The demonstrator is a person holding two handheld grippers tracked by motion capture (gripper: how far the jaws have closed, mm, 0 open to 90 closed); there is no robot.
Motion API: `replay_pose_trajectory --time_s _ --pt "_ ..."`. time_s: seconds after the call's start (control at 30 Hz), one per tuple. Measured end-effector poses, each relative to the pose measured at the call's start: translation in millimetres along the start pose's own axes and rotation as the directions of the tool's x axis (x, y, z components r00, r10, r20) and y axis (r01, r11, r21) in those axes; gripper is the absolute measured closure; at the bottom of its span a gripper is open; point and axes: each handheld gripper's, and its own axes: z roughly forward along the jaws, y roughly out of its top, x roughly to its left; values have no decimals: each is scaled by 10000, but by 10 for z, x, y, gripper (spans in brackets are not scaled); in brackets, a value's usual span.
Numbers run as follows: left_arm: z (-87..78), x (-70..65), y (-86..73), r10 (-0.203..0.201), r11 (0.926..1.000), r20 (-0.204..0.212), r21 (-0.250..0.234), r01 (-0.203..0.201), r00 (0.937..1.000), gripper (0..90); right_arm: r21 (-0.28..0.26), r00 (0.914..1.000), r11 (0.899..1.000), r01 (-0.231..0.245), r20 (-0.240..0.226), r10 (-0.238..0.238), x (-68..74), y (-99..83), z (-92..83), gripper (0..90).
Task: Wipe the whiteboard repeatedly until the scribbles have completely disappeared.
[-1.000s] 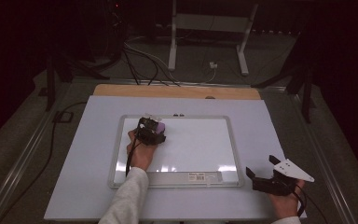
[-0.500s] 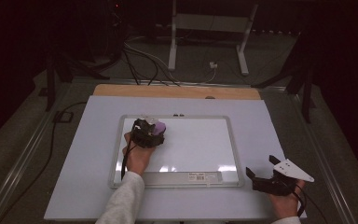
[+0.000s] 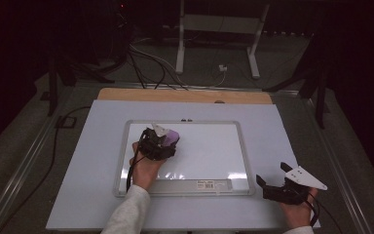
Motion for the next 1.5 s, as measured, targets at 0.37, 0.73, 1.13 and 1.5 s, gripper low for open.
replay_pose_trajectory --time_s 0.37,0.73,1.13,1.5 --pt "-160 -33 -76 -69 9996 164 -259 73 9998 413 30 10000 10000 -17 -6 17 -3 -4 2 0" --pt "-269 28 -177 -238 9994 39 -261 239 9997 413 59 10000 10000 0 -6 0 2 -5 8 0" --pt "-429 123 -267 -480 9979 -184 -450 472 9987 414 55 10000 10000 -37 5 37 -10 -10 6 0" --pt "-512 225 -355 -872 9950 -429 -517 849 9953 413 102 10000 9999 -59 42 59 -14 -13 10 0"
